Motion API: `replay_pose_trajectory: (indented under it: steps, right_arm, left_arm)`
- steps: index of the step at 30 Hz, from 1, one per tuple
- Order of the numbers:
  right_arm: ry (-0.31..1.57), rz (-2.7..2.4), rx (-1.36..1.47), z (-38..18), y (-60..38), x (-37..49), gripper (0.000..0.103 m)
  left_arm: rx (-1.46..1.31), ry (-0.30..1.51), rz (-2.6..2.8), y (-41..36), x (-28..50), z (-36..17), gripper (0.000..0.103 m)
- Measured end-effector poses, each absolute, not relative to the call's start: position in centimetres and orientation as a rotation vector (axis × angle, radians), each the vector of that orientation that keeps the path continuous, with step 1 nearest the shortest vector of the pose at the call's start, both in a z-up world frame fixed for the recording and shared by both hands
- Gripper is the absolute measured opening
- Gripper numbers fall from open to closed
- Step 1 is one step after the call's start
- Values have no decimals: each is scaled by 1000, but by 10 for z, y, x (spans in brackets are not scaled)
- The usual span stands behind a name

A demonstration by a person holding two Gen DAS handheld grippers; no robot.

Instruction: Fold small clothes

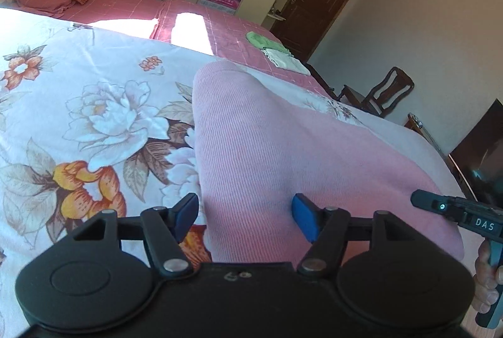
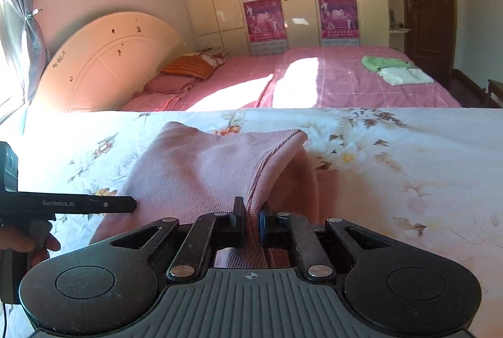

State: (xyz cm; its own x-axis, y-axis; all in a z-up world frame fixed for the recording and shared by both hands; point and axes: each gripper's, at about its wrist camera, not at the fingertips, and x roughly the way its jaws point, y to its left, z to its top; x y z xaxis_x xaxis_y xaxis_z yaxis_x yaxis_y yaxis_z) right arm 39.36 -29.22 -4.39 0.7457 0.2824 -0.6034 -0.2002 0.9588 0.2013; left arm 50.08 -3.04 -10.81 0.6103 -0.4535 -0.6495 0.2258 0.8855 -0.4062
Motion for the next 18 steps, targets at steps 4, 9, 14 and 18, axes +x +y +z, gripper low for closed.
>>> replay_pose_trajectory:
  steps: [4, 9, 14, 18]
  right_arm:
    - [811, 229, 178, -93, -305, 406, 7]
    - [796, 230, 245, -94, -317, 396, 7]
    - [667, 158, 226, -59, -323, 388, 22]
    - [641, 206, 152, -44, -306, 404, 22]
  left_arm:
    - [-253, 871, -376, -46, 508, -122, 73]
    - [-212, 871, -399, -43, 509, -121, 76]
    - [-221, 757, -371, -28, 497, -90, 66]
    - [-146, 784, -345, -37, 514, -90, 61]
